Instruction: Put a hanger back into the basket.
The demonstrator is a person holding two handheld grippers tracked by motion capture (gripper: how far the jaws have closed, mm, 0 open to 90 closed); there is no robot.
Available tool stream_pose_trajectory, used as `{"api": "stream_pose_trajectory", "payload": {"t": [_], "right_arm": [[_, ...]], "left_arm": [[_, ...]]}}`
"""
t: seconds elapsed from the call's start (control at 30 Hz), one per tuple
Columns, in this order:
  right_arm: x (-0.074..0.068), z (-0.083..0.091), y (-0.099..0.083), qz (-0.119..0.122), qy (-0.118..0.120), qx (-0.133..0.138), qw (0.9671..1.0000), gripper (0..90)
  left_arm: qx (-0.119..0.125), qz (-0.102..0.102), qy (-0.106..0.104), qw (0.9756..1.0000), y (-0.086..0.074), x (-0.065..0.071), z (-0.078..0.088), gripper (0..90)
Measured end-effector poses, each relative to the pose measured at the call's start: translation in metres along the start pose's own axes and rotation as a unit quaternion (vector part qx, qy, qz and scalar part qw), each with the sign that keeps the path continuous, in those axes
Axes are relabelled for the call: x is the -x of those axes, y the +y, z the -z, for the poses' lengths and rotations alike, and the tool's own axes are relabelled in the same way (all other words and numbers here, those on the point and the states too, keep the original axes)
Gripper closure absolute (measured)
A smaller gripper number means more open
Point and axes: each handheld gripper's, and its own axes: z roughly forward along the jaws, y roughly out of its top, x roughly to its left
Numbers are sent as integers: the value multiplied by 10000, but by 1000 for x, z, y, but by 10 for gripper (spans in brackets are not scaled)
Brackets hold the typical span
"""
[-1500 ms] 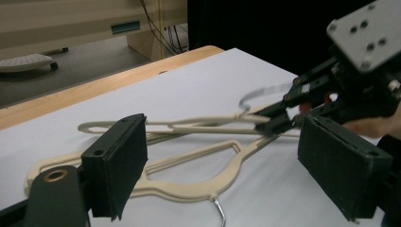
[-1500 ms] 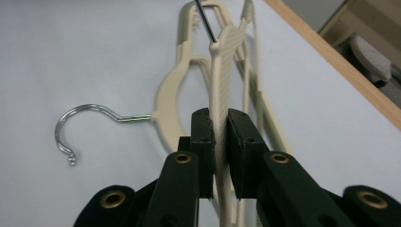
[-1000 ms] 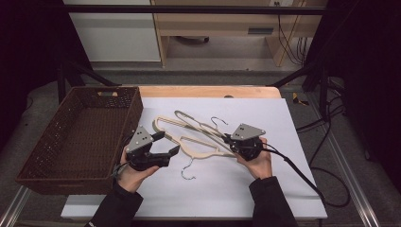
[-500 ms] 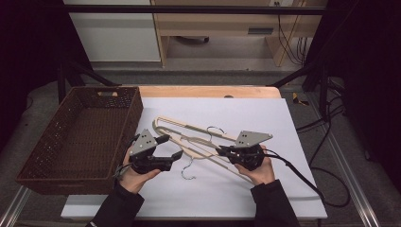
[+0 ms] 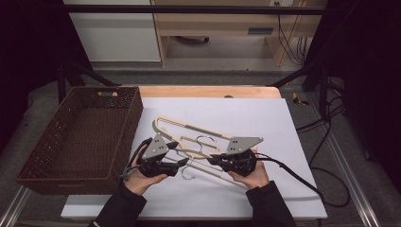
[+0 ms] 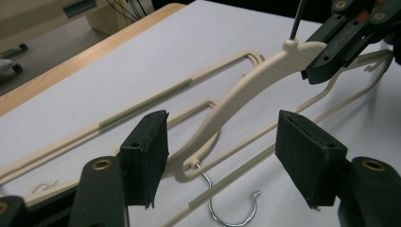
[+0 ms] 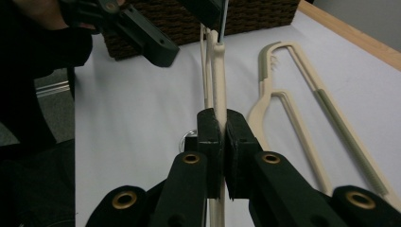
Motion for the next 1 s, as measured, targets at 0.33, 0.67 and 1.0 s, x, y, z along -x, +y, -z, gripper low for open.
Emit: {"api": "stream_pose_trajectory", "payload": {"t": [0.33,0.67,1.0], "right_arm": [[-8,-8,3,161,298,-140,9993,870],[-7,-9,3,93,358,-160,9992,857],[-6,-9,2,195,-294,-149,9993,732]], "left_arm": [[-264,-109,-107,9995,-3,3,-8,559],[-571,-430,-23,9974,-3,7,-8,668],[-673,-292,-357,9967,-2,9,-9,778]]}}
